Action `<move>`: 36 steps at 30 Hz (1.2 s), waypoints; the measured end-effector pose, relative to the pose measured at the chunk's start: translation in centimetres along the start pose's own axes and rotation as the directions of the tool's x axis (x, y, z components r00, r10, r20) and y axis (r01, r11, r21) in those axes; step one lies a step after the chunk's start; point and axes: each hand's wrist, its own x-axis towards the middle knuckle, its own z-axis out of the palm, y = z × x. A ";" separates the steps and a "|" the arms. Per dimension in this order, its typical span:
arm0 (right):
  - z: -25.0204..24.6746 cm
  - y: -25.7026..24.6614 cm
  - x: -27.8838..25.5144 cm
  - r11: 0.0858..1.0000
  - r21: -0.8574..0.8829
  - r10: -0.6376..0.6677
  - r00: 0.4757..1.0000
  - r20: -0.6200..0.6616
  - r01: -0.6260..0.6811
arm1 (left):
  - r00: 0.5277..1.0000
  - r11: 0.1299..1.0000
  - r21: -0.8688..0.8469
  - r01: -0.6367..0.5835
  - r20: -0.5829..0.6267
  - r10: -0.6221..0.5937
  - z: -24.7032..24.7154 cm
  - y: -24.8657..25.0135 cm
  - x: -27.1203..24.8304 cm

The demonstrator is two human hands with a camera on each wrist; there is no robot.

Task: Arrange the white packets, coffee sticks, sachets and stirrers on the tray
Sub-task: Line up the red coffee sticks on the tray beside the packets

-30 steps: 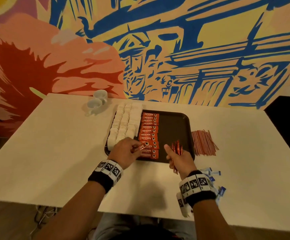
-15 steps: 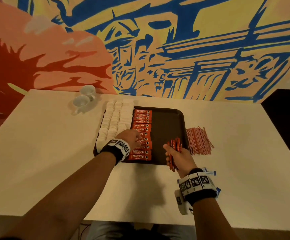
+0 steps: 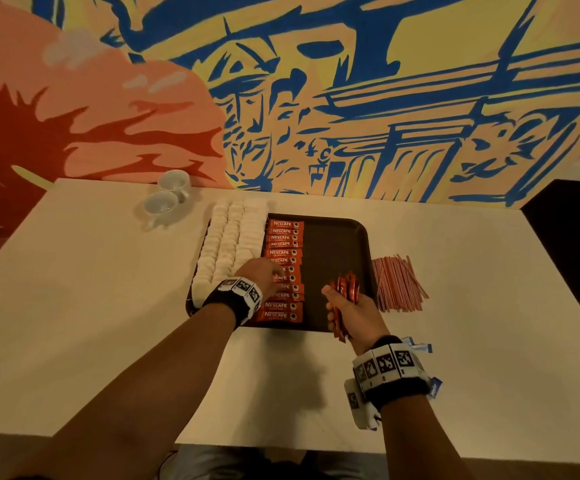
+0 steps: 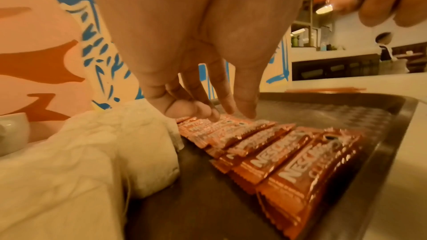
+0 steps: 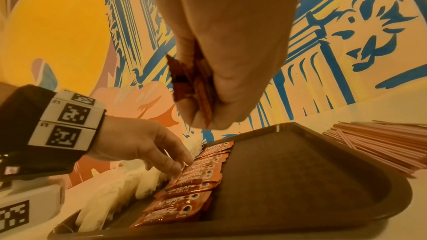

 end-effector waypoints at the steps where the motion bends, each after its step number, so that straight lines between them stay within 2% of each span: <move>1: 0.0 -0.1 -0.1 1.000 0.008 0.002 1.000 0.006 -0.002 | 1.000 0.999 -0.046 0.019 -0.021 -0.020 -0.3 -0.1 -0.4; 4: 0.4 -0.7 -0.6 0.998 0.059 -0.019 0.999 0.029 0.017 | 0.996 0.979 -0.198 0.043 -0.071 -0.058 -1.6 -0.2 -2.2; 7: 1.3 -1.8 -1.6 0.988 0.130 -0.087 0.994 0.061 0.078 | 0.991 0.937 -0.350 0.018 -0.120 -0.064 -3.0 -0.2 -4.5; 12: 2.9 -2.7 -3.3 0.969 0.204 -0.164 0.981 0.104 0.141 | 0.995 0.810 -0.581 -0.079 -0.100 0.026 -5.5 0.7 -9.3; 16: 4.0 -2.4 -4.8 0.958 0.240 -0.192 0.974 0.120 0.159 | 0.983 0.724 -0.665 -0.183 -0.132 0.127 -6.5 1.6 -13.6; 19: 4.5 -2.0 -5.6 0.952 0.247 -0.217 0.969 0.122 0.182 | 0.987 0.645 -0.747 -0.161 -0.101 0.129 -6.4 2.0 -15.7; 23: 5.0 -2.0 -6.6 0.945 0.264 -0.238 0.961 0.139 0.195 | 0.992 0.582 -0.804 -0.122 -0.086 0.090 -6.0 2.1 -16.9; 27: 5.2 -2.1 -7.4 0.947 0.246 -0.246 0.958 0.150 0.205 | 0.992 0.566 -0.815 -0.126 -0.108 0.065 -5.4 2.2 -17.1; 31: 4.7 -2.4 -7.4 0.929 0.301 -0.239 0.970 0.047 0.214 | 0.991 0.547 -0.829 -0.117 -0.134 0.010 -4.9 1.9 -16.9; 34: 4.3 -2.5 -7.4 0.913 0.350 -0.224 0.975 0.003 0.209 | 0.985 0.452 -0.884 -0.124 -0.165 -0.052 -5.2 1.6 -16.7; 36: 4.4 -2.4 -7.5 0.913 0.354 -0.235 0.971 0.051 0.203 | 0.981 0.359 -0.922 -0.142 -0.180 -0.073 -5.6 2.0 -16.8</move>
